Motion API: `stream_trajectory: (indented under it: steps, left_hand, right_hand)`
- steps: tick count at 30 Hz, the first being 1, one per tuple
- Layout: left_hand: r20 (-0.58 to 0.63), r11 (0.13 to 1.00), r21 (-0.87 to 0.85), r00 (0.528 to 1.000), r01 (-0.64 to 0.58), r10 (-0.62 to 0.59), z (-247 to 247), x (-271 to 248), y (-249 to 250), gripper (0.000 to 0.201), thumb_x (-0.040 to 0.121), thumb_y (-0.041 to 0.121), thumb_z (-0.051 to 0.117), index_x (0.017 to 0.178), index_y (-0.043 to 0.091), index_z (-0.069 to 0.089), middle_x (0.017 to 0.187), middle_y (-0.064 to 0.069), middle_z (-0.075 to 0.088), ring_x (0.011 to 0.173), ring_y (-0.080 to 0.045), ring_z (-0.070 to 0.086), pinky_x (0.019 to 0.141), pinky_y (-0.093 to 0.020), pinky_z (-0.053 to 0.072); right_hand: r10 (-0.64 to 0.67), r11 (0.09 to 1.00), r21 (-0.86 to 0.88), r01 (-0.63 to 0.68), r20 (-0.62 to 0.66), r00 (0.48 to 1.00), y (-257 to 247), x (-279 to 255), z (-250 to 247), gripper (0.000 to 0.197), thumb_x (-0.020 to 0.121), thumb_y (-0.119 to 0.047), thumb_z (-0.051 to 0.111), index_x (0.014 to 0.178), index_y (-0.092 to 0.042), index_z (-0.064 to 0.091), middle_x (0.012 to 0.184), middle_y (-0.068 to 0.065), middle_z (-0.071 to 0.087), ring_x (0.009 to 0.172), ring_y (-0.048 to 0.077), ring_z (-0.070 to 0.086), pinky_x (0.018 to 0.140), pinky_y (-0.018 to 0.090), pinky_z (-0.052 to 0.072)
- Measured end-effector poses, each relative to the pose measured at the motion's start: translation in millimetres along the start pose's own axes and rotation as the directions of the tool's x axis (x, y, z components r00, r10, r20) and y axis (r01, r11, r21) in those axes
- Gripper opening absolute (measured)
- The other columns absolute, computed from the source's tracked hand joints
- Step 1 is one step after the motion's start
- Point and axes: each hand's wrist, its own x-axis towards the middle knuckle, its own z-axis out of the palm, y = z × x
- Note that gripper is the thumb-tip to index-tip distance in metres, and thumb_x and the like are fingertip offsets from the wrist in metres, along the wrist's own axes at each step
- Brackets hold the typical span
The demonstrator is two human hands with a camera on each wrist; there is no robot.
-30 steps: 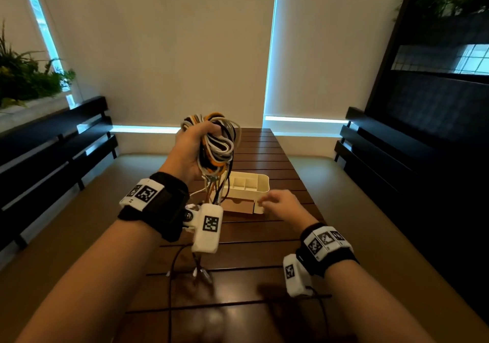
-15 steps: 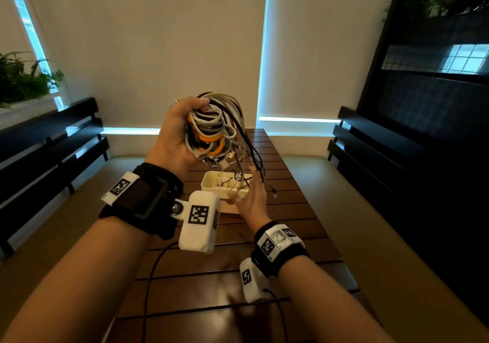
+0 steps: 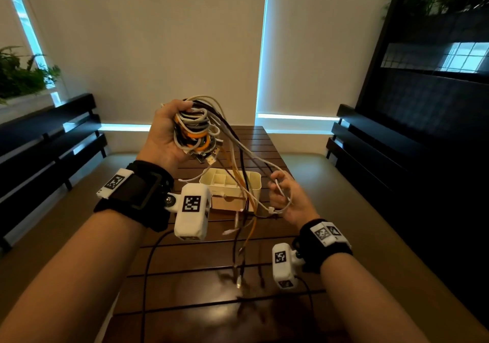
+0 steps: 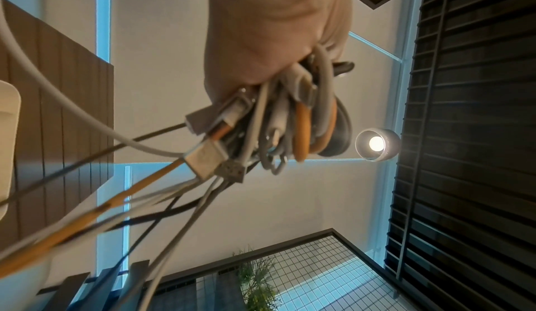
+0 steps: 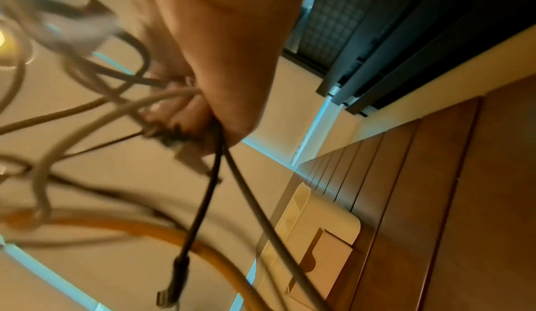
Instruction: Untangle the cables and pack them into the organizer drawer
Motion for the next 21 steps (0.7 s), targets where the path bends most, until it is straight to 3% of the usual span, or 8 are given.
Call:
stream_trajectory:
  steps: [2,4,7,9,11,15,18,21]
  left_hand:
    - [-0.038,1.0,-0.019,0.999,0.002,-0.003,-2,1,-2,0.044,0.092,0.019,0.044,0.055,0.009,0.065,0.058,-0.003,0.064,0.053,-0.016,0.063,0.057,-0.026,0.056]
    - [-0.067,0.999,-0.031,0.998,0.011,-0.013,-5,2,-2,0.034,0.092,0.019,0.044,0.066,0.007,0.062,0.061,-0.004,0.064,0.055,-0.017,0.064,0.056,-0.027,0.056]
    - [-0.1,1.0,-0.023,0.995,0.011,-0.013,-9,5,-2,0.023,0.09,0.019,0.046,0.073,0.009,0.057,0.063,-0.004,0.064,0.056,-0.017,0.064,0.057,-0.027,0.056]
    - [-0.1,1.0,-0.014,0.995,0.015,-0.016,-9,7,-3,0.019,0.089,0.019,0.048,0.077,0.009,0.057,0.067,-0.004,0.063,0.06,-0.017,0.063,0.06,-0.027,0.056]
    - [-0.093,1.0,-0.014,0.996,0.014,-0.015,-6,7,-4,0.018,0.09,0.019,0.048,0.078,0.008,0.057,0.067,-0.004,0.063,0.058,-0.017,0.063,0.058,-0.027,0.056]
    - [-0.069,0.999,-0.029,0.997,0.015,-0.017,0,8,-5,0.021,0.09,0.019,0.047,0.076,0.008,0.058,0.063,-0.004,0.064,0.056,-0.017,0.064,0.056,-0.027,0.056]
    - [-0.045,1.0,-0.015,0.999,0.022,-0.023,7,10,-14,0.02,0.09,0.018,0.046,0.079,0.005,0.058,0.068,-0.006,0.063,0.064,-0.02,0.062,0.059,-0.027,0.056]
    - [-0.054,0.999,-0.043,0.998,-0.01,0.007,13,10,-15,0.02,0.091,0.017,0.044,0.08,0.005,0.056,0.069,-0.008,0.062,0.062,-0.021,0.062,0.06,-0.028,0.057]
  right_hand:
    - [0.042,0.994,0.089,-0.057,0.167,0.985,-5,-7,-6,0.019,0.069,-0.017,0.067,0.082,-0.009,0.056,0.05,0.002,0.049,0.032,0.008,0.037,0.033,0.012,0.03]
    - [0.058,0.994,0.079,-0.078,0.23,0.971,-10,-12,-13,0.028,0.079,-0.035,0.06,0.085,-0.008,0.056,0.049,0.0,0.048,0.034,0.008,0.041,0.034,0.015,0.036]
    - [0.055,0.998,-0.045,-0.045,0.244,0.968,-11,-12,-23,0.029,0.077,-0.035,0.069,0.087,-0.01,0.057,0.052,-0.003,0.046,0.039,0.006,0.04,0.035,0.016,0.036]
    - [0.035,0.984,-0.18,-0.011,0.129,0.991,-8,-9,-26,0.029,0.07,-0.032,0.076,0.08,-0.013,0.056,0.052,-0.005,0.048,0.04,0.006,0.042,0.039,0.016,0.038]
    - [0.024,0.975,-0.223,-0.02,0.016,1.0,-5,-8,-29,0.021,0.077,-0.031,0.069,0.076,-0.014,0.057,0.057,-0.003,0.056,0.048,0.008,0.051,0.049,0.02,0.047]
    - [0.084,0.994,-0.052,-0.097,-0.21,0.974,4,-6,-45,0.022,0.09,-0.028,0.055,0.102,-0.01,0.057,0.098,0.005,0.063,0.089,0.017,0.06,0.078,0.037,0.048]
    - [0.112,0.991,0.114,-0.066,-0.456,0.883,15,-3,-43,0.02,0.093,-0.029,0.053,0.087,-0.012,0.059,0.083,0.0,0.064,0.075,0.013,0.059,0.065,0.027,0.044]
    - [0.137,0.962,0.267,0.058,-0.654,0.744,26,-3,-49,0.028,0.098,-0.023,0.043,0.073,-0.013,0.049,0.068,-0.001,0.05,0.057,0.01,0.045,0.053,0.021,0.034]
